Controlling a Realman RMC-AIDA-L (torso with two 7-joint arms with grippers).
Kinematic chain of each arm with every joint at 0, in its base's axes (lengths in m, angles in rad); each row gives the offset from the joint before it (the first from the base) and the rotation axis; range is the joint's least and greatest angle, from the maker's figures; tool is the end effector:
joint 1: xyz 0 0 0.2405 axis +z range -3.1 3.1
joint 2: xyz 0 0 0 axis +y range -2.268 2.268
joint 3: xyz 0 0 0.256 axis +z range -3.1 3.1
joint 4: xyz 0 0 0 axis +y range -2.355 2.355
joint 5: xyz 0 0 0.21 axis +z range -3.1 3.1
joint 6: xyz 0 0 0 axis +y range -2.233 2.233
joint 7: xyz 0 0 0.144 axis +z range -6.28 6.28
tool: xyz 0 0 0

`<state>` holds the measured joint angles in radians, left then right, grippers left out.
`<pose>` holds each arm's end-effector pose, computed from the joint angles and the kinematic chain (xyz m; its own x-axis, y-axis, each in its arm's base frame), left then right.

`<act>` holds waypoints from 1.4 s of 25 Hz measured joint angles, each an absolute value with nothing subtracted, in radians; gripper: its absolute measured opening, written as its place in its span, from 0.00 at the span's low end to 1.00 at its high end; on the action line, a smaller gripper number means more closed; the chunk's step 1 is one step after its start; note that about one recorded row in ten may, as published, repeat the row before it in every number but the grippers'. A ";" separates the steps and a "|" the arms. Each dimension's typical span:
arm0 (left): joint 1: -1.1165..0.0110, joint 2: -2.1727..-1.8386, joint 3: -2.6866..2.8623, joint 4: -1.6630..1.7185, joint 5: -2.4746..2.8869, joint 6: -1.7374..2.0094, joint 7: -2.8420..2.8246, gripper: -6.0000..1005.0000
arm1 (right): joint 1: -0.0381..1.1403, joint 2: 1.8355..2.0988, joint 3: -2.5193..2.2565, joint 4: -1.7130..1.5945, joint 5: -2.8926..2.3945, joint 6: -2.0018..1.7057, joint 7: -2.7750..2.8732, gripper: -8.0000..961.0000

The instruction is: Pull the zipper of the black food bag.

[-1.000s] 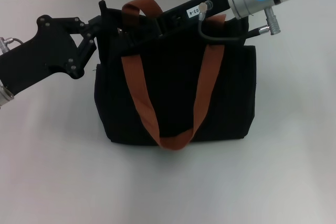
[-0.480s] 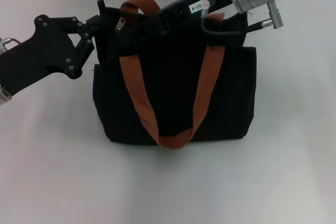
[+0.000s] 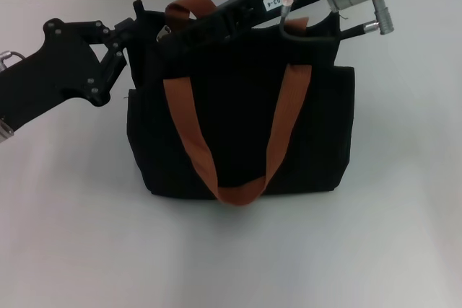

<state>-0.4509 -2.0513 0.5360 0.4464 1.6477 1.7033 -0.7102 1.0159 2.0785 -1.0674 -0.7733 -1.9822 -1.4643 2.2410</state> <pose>-0.2718 0.3087 0.0312 0.7022 -0.2350 0.6721 0.2515 -0.8013 -0.5429 0.0550 0.4024 -0.0332 0.7952 -0.5519 -0.2510 -0.5353 -0.8335 0.1368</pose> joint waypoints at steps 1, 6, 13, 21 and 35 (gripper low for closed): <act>-0.451 -2.051 0.536 0.446 1.648 1.705 -0.710 0.03 | 1.015 2.079 -1.069 -0.774 -1.980 -1.464 2.241 0.44; -0.451 -2.052 0.531 0.446 1.648 1.707 -0.710 0.03 | 1.014 2.081 -1.074 -0.774 -1.971 -1.458 2.236 0.44; -0.451 -2.053 0.523 0.444 1.648 1.701 -0.710 0.04 | 0.987 2.077 -1.037 -0.811 -1.949 -1.464 2.230 0.44; -0.451 -2.055 0.522 0.445 1.649 1.703 -0.710 0.04 | 0.992 2.065 -1.003 -0.819 -1.970 -1.458 2.268 0.44; -0.454 -2.056 0.514 0.443 1.649 1.708 -0.710 0.04 | 1.034 2.074 -1.012 -0.741 -1.979 -1.443 2.317 0.44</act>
